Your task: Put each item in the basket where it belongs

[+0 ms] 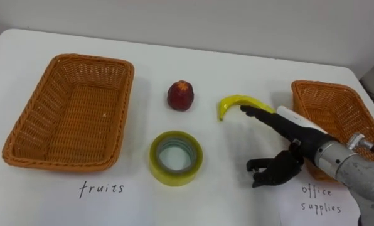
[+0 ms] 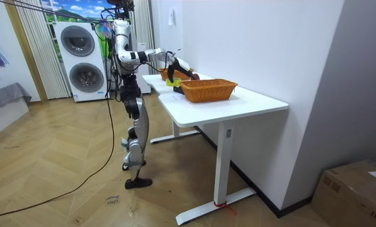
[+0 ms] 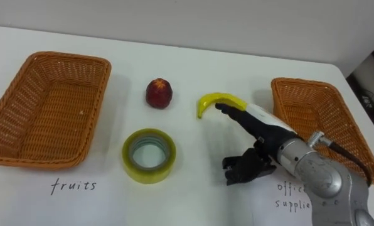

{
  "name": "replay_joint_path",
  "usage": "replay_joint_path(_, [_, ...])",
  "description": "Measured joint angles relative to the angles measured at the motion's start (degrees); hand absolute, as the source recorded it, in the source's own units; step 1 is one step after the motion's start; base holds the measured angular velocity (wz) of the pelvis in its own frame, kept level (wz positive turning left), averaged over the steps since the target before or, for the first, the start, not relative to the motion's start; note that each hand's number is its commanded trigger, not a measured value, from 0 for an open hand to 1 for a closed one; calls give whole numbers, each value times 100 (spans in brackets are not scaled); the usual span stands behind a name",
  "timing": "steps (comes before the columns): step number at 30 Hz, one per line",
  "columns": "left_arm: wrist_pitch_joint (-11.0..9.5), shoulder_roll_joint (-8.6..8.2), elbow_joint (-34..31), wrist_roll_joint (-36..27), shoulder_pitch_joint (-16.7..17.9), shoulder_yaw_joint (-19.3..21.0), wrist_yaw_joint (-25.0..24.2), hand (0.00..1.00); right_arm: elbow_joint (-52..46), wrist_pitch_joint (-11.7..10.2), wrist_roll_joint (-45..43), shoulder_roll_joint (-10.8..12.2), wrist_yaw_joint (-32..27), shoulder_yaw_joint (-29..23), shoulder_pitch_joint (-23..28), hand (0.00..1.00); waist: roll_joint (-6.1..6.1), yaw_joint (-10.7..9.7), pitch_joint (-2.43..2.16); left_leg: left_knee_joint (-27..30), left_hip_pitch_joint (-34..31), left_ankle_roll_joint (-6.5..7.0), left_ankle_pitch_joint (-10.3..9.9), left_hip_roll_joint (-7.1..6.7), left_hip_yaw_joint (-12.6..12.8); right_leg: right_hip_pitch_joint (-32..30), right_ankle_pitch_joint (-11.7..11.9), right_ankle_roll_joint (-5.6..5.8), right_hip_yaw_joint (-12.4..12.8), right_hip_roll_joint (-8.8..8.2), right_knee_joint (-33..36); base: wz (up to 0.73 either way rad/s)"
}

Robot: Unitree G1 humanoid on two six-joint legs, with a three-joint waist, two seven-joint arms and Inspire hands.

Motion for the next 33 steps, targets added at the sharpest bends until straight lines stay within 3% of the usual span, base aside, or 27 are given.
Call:
replay_joint_path(12, [0, 20, -5, 24, -2, 0, -1, 0, 53, 68, -168, -210, 290, -5, 0, 0, -13, -9, -11, 22, -7, 4, 2, 0, -12, 4, 26, 3, -18, 0, 11, 0])
replay_joint_path(33, [-1, 36, -5, 50, -90, -3, -8, 0, 52, 69, -315, -212, 628, -6, 0, 0, -20, -13, -13, 72, -54, 6, 3, -6, -85, 6, 27, 3, -66, -9, 11, 1])
